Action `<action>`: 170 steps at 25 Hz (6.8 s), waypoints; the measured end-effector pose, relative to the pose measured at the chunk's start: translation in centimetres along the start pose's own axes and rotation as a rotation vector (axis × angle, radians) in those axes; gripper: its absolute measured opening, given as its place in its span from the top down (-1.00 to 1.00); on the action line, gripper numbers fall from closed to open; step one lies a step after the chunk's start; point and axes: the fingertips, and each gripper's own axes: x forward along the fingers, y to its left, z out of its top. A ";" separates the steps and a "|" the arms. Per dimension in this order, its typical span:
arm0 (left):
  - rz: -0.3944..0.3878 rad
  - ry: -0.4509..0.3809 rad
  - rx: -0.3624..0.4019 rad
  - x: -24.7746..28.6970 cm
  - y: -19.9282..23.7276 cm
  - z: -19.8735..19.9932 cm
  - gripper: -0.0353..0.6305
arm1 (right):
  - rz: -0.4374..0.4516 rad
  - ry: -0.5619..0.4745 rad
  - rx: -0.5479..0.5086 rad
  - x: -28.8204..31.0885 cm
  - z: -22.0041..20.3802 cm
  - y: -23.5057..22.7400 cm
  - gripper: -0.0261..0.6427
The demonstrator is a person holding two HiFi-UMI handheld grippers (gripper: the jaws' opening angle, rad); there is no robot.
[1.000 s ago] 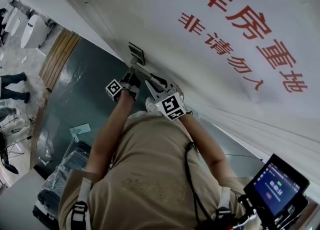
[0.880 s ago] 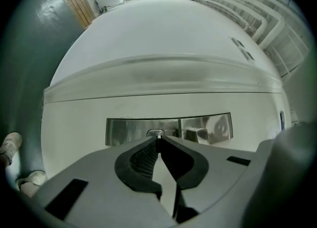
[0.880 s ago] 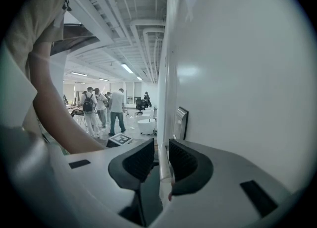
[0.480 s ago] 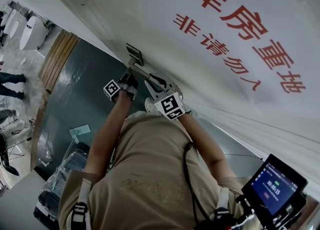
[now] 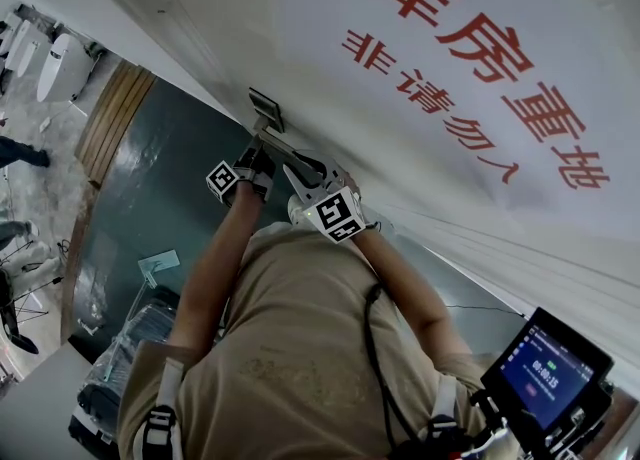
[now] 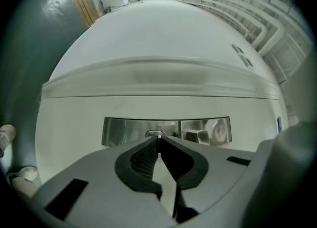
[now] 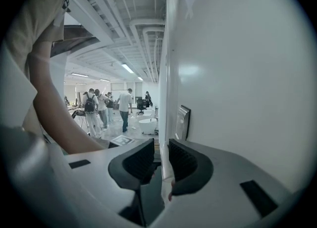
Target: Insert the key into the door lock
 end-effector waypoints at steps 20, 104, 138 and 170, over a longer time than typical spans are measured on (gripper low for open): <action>0.012 0.026 -0.006 0.4 0.0 -0.2 0.80 | 0.000 0.000 0.011 0.7 0.0 -0.3 0.67; 0.125 0.011 0.289 -0.7 -0.1 1.7 0.37 | 0.061 0.036 -0.044 2.8 0.0 -0.7 0.67; 0.308 -0.352 0.866 -19.6 -13.9 -4.1 0.34 | 0.309 -0.122 0.009 -1.7 3.4 4.6 0.67; 0.391 -0.588 0.910 -40.1 -17.7 -5.2 0.34 | 0.479 -0.115 -0.019 -1.6 4.6 19.3 0.67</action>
